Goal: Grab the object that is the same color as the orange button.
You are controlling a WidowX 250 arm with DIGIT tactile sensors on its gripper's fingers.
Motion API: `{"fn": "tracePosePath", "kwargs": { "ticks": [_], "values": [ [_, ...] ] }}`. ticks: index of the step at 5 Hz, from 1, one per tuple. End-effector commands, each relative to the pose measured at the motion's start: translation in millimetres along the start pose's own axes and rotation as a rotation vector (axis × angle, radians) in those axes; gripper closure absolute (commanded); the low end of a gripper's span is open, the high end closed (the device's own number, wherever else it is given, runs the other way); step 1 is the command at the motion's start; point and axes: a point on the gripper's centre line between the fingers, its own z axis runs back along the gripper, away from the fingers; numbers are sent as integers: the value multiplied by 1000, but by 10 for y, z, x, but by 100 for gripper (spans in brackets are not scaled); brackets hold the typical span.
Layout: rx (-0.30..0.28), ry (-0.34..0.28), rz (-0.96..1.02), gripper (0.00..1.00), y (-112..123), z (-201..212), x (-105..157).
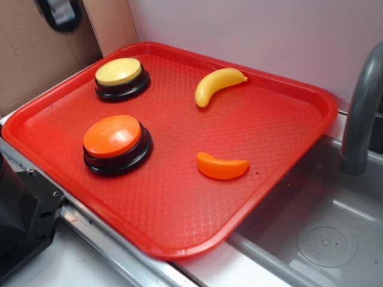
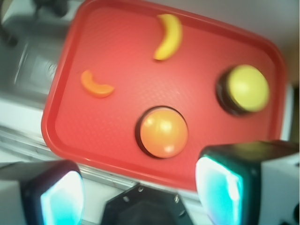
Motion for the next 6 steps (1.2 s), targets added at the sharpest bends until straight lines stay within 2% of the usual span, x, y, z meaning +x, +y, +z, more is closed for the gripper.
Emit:
{"fn": "tracePosePath", "kwargs": {
  "ticks": [1,2,3,4,5,6],
  "values": [
    [25,11,-392,0,-433,-779,401],
    [49,-34,-453,0,-467,-1002,666],
    [38,-17,-453,0,-435,-1268,769],
    [30,32,-483,0,-367,-1498,762],
    [-3,43,-530,0,-361,-1649,765],
    [-18,27,-548,0,-421,-1685,789]
  ]
}}
